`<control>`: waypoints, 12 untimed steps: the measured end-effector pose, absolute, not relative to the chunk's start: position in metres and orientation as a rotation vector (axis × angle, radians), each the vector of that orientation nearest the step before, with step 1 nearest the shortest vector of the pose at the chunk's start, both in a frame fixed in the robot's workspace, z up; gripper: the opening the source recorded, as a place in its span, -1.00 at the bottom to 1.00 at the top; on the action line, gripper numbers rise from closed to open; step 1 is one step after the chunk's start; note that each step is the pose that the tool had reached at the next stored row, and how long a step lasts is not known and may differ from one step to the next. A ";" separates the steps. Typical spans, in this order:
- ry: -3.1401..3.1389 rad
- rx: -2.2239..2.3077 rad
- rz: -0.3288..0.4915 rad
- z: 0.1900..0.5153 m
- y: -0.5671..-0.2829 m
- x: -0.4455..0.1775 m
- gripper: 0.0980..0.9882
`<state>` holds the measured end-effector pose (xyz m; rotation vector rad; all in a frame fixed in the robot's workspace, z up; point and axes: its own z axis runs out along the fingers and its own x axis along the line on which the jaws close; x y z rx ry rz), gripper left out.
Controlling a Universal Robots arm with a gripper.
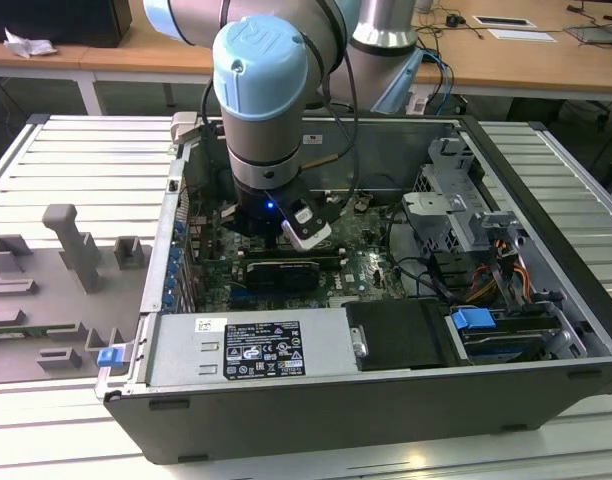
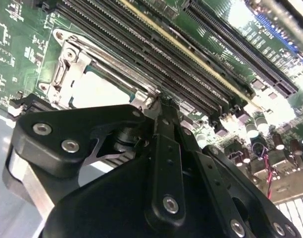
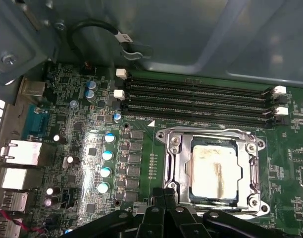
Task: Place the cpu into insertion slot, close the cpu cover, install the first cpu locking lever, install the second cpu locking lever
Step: 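Install the second cpu locking lever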
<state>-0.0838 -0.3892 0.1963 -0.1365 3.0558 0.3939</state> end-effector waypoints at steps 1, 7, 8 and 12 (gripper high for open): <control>3.056 -0.136 0.394 0.196 -0.389 -0.084 -0.98; 3.055 -0.137 0.395 0.205 -0.389 -0.084 -0.98; 3.056 -0.137 0.395 0.206 -0.389 -0.084 -0.98; 3.061 -0.136 0.396 0.209 -0.389 -0.084 -0.98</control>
